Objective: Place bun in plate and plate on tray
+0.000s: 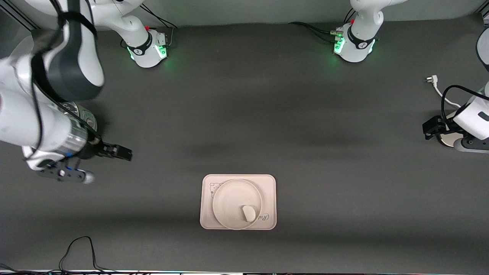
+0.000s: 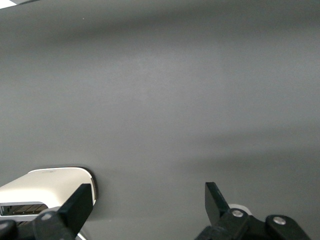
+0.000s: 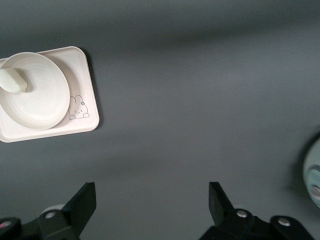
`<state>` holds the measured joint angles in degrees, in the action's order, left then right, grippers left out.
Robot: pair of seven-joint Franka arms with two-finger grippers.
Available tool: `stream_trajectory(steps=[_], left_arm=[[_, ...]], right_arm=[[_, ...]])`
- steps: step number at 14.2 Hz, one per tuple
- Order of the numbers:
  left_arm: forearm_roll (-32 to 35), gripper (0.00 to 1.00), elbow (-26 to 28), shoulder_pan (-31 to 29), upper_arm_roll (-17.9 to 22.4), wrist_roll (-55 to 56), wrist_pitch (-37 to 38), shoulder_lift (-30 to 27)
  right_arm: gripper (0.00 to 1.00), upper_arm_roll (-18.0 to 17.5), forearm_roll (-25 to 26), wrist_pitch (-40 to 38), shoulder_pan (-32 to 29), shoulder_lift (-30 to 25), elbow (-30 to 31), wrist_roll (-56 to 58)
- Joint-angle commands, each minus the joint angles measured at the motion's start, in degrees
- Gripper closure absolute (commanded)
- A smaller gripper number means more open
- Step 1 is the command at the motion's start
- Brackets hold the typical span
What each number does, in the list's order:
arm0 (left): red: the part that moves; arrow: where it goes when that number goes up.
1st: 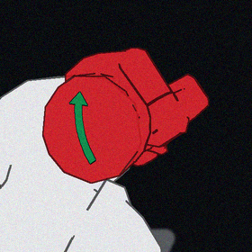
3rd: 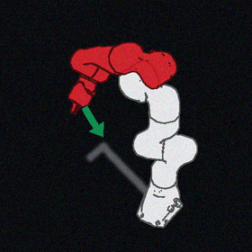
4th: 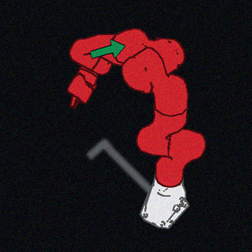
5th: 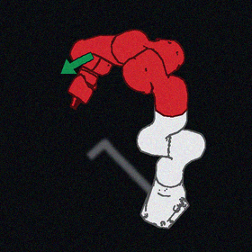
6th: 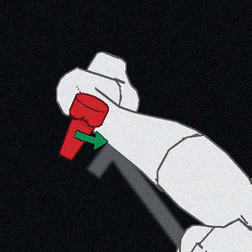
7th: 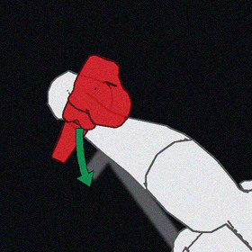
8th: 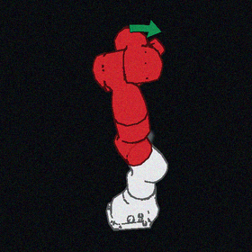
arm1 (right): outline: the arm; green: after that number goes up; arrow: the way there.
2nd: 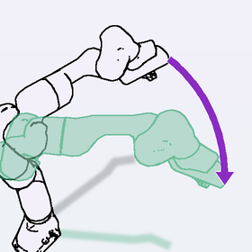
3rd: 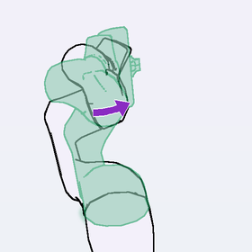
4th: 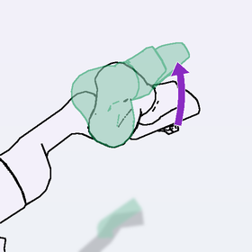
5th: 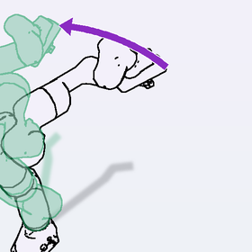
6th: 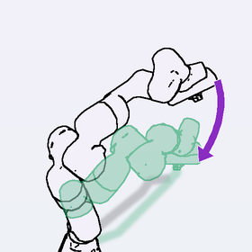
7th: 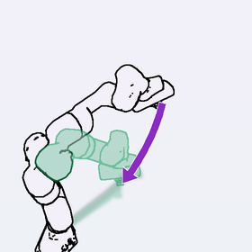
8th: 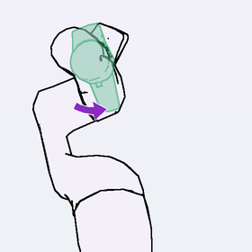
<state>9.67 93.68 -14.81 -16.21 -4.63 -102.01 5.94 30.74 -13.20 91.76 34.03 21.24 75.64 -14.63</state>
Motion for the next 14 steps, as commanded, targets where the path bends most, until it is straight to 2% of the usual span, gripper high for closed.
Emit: stream_trajectory(steps=[1,5,6,7,10,11,12,14], left_arm=[[-0.1,0.00,-0.2,0.0,0.2,0.1,0.5,-0.7],[-0.2,0.00,-0.4,-0.1,0.0,-0.6,0.4,-1.1],[-0.4,0.00,-1.3,-0.1,0.0,-0.7,1.2,-1.4],[-1.0,0.00,-2.7,0.0,0.0,-0.9,3.7,-1.5],[-3.0,0.00,-5.2,0.7,-0.6,-1.4,10.4,-2.1],[-3.0,0.00,-5.3,0.9,-1.6,-1.3,11.0,-2.6],[-3.0,0.00,-5.3,1.0,-1.9,-0.9,11.1,-2.6],[-3.2,0.00,-5.3,0.9,-2.0,-0.7,12.0,-2.7]], right_arm=[[0.00,0.0,2.7,-2.1,1.2,-4.6,2.6,0.2],[0.00,1.5,3.0,-2.2,1.2,-7.8,4.2,0.1],[0.00,1.4,4.7,-2.2,1.3,-8.3,4.6,0.1],[0.00,1.6,6.6,-2.2,1.4,-9.2,5.6,0.7],[0.00,0.8,7.1,-2.3,0.2,-12.7,9.3,0.9],[0.00,-0.9,7.1,-2.2,-2.3,-14.4,10.8,0.9],[0.00,-4.9,7.4,-2.2,-6.3,-15.9,12.4,0.9],[0.00,-12.9,11.1,-1.2,-13.0,-18.8,15.6,0.9]])
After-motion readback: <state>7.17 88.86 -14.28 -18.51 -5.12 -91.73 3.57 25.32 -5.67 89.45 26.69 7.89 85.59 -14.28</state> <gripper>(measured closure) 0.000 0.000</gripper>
